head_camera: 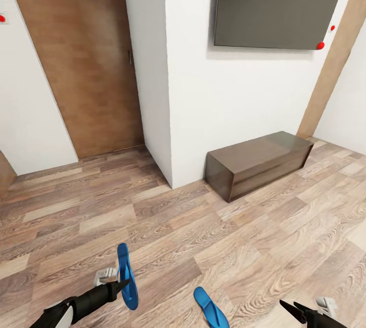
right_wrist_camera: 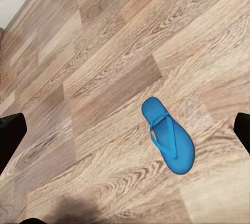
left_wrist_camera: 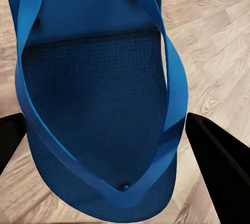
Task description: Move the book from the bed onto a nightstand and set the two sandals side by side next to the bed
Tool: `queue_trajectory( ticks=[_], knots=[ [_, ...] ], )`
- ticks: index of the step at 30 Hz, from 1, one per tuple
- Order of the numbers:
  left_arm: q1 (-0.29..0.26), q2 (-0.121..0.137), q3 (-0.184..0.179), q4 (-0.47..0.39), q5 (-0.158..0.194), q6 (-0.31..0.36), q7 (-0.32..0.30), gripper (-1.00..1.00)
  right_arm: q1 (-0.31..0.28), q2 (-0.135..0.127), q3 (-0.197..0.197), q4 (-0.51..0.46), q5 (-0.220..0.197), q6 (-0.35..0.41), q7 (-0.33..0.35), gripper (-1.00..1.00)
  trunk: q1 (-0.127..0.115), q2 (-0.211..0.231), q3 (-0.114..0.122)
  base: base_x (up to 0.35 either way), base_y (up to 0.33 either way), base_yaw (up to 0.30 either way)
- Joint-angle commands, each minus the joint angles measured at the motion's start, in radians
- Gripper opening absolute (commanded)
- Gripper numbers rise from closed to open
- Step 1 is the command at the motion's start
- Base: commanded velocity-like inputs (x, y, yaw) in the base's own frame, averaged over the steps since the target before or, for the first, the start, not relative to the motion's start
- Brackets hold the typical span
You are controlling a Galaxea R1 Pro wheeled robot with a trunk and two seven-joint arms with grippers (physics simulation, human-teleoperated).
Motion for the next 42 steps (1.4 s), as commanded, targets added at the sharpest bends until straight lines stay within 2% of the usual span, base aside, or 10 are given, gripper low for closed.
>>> queue_trajectory(
  ticks=[1,22,35,42],
  knots=[
    [-0.001,0.000,0.003,0.001,0.006,0.010,-0.004,-1.00,0.000,0.000,-0.001,0.000,-0.007,0.010,0.003,1.00,0.000,0.000,-0.001,0.000,0.000,0.267],
    [-0.001,0.000,0.003,0.001,0.006,0.010,-0.004,-1.00,0.000,0.000,-0.001,0.000,-0.008,0.010,0.005,1.00,0.000,0.000,-0.001,0.000,0.000,0.266],
    [-0.001,0.000,0.003,0.001,0.006,0.010,-0.004,-1.00,0.000,-0.001,-0.003,0.000,-0.009,0.010,0.012,1.00,0.000,0.000,-0.001,0.000,0.000,0.058],
    [-0.001,0.000,0.003,0.001,0.006,0.010,-0.004,-1.00,0.000,-0.002,-0.007,0.000,-0.010,0.010,0.013,1.00,0.000,0.000,-0.001,0.000,0.000,0.248]
  ],
)
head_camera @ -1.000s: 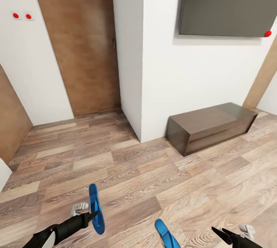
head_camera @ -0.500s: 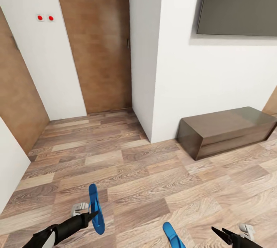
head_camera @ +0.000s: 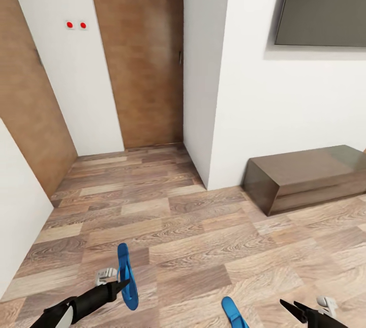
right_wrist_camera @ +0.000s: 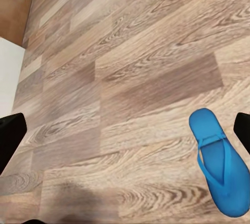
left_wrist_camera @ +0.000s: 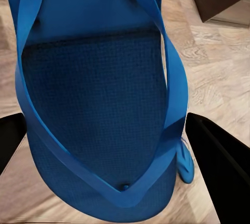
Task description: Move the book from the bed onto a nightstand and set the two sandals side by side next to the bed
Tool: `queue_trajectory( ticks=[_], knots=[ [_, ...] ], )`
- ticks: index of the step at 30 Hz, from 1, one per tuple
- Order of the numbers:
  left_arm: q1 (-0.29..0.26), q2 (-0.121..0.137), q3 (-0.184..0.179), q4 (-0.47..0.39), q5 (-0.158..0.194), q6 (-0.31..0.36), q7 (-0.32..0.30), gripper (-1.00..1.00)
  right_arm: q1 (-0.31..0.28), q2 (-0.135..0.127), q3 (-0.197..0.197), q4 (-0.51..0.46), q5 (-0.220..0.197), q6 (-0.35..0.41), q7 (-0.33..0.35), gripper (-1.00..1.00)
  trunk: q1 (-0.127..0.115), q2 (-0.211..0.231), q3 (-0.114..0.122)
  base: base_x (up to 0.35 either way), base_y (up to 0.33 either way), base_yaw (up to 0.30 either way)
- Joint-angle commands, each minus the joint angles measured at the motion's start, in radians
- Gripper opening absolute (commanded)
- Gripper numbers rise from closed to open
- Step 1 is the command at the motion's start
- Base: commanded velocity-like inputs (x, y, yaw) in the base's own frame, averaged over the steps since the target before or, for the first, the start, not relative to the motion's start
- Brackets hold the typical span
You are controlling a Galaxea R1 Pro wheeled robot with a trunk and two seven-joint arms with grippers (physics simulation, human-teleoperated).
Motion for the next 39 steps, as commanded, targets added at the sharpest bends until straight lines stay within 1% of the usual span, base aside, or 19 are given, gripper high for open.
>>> queue_trajectory(
  ticks=[1,25,39],
  knots=[
    [-0.001,0.000,0.003,0.001,0.006,0.010,-0.004,-1.00,0.000,0.000,-0.001,0.000,-0.007,0.010,0.003,1.00,0.000,0.000,-0.001,0.000,0.000,0.284],
    [-0.001,0.000,0.003,0.001,0.006,0.010,-0.004,-1.00,0.000,0.000,-0.004,0.000,-0.008,0.010,-0.002,1.00,0.000,0.000,-0.001,0.000,0.000,0.274],
    [-0.001,-0.001,0.003,0.001,0.006,0.010,-0.004,-1.00,0.000,-0.005,-0.006,0.000,-0.008,0.010,-0.003,1.00,0.000,0.000,-0.001,0.000,0.000,0.259]
  ],
)
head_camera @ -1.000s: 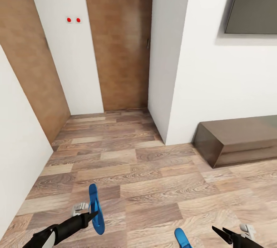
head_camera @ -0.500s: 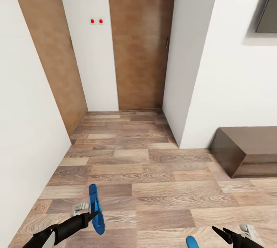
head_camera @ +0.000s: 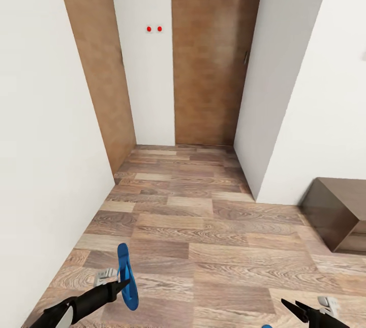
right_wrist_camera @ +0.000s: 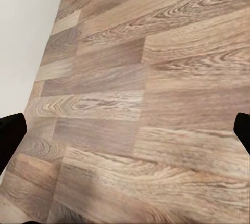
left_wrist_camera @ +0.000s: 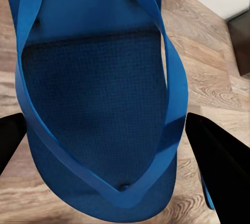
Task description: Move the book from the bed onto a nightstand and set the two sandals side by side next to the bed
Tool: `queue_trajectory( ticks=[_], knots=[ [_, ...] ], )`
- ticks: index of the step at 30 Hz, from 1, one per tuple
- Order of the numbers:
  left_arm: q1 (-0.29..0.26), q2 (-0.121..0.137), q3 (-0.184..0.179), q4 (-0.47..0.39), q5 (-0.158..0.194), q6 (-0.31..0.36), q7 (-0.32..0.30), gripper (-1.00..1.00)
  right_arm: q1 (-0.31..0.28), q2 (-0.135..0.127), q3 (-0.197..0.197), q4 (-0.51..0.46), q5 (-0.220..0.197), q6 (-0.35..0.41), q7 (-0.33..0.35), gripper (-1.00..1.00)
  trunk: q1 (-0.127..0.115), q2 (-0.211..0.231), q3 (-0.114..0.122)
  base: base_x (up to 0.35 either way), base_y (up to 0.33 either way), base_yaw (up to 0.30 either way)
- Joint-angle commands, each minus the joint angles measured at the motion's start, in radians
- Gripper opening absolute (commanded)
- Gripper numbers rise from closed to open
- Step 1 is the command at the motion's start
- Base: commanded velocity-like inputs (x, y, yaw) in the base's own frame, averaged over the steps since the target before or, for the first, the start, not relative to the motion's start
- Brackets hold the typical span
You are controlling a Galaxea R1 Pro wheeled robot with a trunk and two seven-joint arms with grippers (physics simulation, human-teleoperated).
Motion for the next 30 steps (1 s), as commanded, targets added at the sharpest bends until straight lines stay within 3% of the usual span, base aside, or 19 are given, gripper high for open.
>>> queue_trajectory(
  ticks=[1,30],
  knots=[
    [-0.001,0.000,0.003,0.000,0.006,0.010,-0.004,-1.00,0.000,0.000,-0.001,0.000,-0.007,0.010,0.003,1.00,0.000,0.000,-0.001,0.000,0.000,0.150],
    [-0.001,-0.011,0.003,0.000,0.006,0.010,-0.004,-1.00,0.000,0.000,-0.001,0.000,-0.007,0.010,0.000,1.00,0.000,0.000,-0.001,0.000,0.000,0.010]
  ],
)
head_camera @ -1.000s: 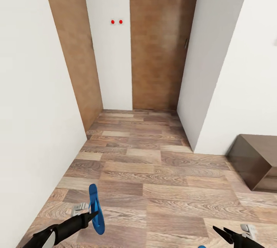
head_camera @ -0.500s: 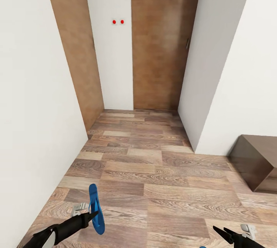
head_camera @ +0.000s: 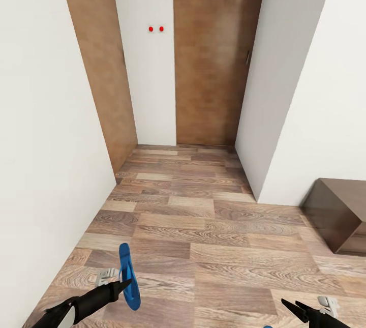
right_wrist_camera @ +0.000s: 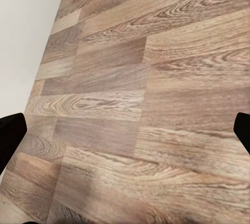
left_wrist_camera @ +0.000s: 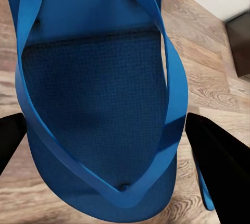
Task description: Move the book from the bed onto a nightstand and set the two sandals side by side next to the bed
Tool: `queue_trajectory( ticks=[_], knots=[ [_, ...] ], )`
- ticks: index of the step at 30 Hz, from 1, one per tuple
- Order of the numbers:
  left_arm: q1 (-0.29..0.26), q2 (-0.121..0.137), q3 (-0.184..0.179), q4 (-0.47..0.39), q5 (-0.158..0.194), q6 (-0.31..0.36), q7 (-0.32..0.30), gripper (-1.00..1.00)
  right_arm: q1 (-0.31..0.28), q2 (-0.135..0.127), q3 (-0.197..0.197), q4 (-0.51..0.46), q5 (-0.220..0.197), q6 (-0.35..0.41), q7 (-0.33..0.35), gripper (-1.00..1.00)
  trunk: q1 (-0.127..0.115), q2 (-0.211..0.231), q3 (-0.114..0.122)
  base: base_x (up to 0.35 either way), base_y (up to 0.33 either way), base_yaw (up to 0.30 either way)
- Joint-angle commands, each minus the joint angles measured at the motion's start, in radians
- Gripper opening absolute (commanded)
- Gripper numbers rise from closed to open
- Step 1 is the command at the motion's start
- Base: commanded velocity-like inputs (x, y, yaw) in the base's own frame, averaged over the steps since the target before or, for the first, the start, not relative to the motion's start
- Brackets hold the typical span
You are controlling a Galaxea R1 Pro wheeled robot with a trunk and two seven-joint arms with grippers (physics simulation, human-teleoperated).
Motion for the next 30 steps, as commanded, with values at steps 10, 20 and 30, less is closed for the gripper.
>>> queue_trajectory(
  ticks=[10,20,30],
  knots=[
    [-0.001,-0.001,0.003,0.000,0.006,0.010,-0.005,-1.00,0.000,0.002,-0.001,0.002,-0.006,0.006,-0.041,1.00,0.000,0.000,-0.001,0.000,0.000,0.000],
    [-0.001,-0.003,0.003,0.000,0.006,0.011,-0.005,-1.00,-0.005,0.003,0.003,-0.153,0.012,0.212,-0.496,1.00,0.000,0.000,-0.001,0.000,0.000,0.000],
    [-0.001,-0.020,0.001,-0.063,0.010,0.019,-0.080,-1.00,-0.009,0.004,0.007,-0.228,0.295,0.521,-0.580,1.00,0.000,0.000,-0.001,0.000,0.000,0.000]
  ],
)
